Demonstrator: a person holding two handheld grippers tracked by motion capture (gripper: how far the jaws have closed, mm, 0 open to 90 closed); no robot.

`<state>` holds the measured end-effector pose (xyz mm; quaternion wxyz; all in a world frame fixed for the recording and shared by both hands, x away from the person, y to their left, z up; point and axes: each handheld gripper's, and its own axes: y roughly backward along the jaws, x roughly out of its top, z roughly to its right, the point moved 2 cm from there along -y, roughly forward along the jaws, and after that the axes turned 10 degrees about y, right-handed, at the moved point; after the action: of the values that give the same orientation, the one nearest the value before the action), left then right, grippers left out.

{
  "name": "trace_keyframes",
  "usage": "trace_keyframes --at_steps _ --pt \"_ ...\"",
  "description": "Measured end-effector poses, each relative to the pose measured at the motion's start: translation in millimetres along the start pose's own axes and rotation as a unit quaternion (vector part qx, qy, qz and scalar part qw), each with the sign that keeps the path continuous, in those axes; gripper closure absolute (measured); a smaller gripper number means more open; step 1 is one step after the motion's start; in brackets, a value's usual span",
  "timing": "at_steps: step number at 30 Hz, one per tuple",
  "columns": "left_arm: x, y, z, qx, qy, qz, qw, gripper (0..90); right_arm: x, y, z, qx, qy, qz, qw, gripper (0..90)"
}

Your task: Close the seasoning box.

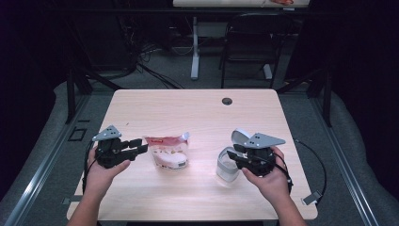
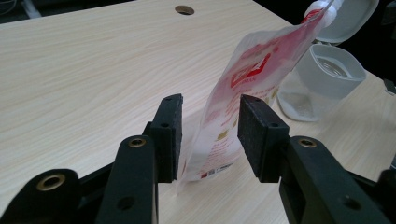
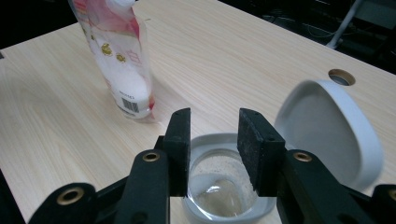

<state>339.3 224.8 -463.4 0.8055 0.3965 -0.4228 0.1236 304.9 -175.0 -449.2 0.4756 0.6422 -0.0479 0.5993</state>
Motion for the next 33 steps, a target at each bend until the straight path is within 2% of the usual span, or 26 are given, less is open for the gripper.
trace_keyframes --at_steps 4,9,11,15,18,22,28,33 --pt "4.2 -3.1 2.7 0.002 -0.009 -0.007 0.9999 58.9 8.3 -7.9 -3.9 0.009 0.011 -0.003 0.9999 64.4" --pt "8.7 -6.5 1.6 -0.002 -0.002 -0.011 0.9999 58.4 17.0 -16.8 -8.5 0.021 0.018 -0.004 0.9996 63.9" --pt "11.0 -8.7 0.5 -0.01 0.005 -0.013 0.9998 58.4 21.6 -21.7 -11.1 0.027 0.023 -0.004 0.9994 63.5" --pt "12.7 -11.7 -0.2 -0.009 0.002 -0.017 0.9998 59.8 30.6 -33.3 -16.0 0.044 0.025 -0.004 0.9987 62.6" --pt "11.6 -14.4 -0.5 -0.014 0.001 -0.02 0.9997 62.0 38.4 -47.4 -22.4 0.058 0.038 -0.012 0.9975 61.0" --pt "11.7 -15.7 2.1 -0.013 -0.015 -0.017 0.9997 65.3 42.2 -57.2 -24.7 0.065 0.041 -0.017 0.9969 60.4" --pt "11.4 -17.0 4.0 -0.012 -0.027 -0.016 0.9994 70.0 55.9 -73.3 -29.2 0.082 0.04 0.004 0.9958 56.9" --pt "10.8 -17.0 2.8 -0.017 -0.023 -0.011 0.9995 71.4 63.3 -84.6 -29.6 0.099 0.033 0.013 0.9945 55.4"
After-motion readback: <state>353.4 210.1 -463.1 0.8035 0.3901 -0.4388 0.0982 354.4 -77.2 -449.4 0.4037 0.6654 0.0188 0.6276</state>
